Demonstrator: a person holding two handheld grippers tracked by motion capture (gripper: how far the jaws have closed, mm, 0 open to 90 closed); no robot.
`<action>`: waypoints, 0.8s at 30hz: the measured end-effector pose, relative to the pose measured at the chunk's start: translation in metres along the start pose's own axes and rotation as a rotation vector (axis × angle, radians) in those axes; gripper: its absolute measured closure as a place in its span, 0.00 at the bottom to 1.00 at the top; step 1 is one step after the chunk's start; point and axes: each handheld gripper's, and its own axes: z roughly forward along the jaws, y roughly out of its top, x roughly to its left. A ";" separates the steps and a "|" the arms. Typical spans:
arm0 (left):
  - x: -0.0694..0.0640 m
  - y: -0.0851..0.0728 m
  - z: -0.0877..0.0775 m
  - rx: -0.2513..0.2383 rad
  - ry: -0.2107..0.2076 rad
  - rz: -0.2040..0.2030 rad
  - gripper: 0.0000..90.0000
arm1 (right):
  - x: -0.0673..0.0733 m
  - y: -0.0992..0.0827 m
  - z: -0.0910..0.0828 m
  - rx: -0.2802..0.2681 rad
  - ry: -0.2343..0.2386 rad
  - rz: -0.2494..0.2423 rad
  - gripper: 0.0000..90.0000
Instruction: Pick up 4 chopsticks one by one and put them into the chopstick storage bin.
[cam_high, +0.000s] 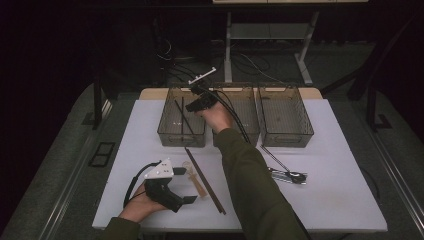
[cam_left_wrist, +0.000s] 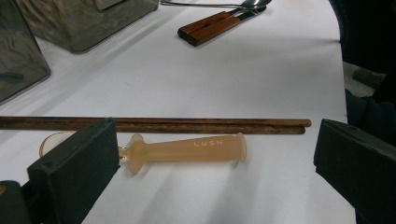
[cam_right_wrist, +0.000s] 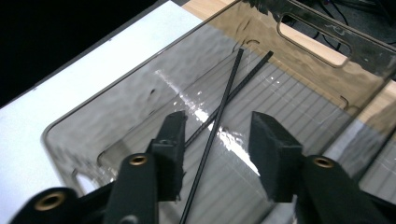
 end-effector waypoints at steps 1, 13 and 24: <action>0.000 0.000 0.000 0.007 0.000 0.003 0.00 | -0.001 -0.002 -0.004 -0.002 0.009 -0.002 0.58; 0.000 0.000 -0.001 0.010 0.010 0.005 0.00 | -0.005 -0.036 -0.045 -0.055 0.049 -0.041 0.47; -0.001 -0.002 -0.001 0.015 0.015 0.011 0.00 | -0.007 -0.071 -0.078 -0.087 0.074 -0.085 0.43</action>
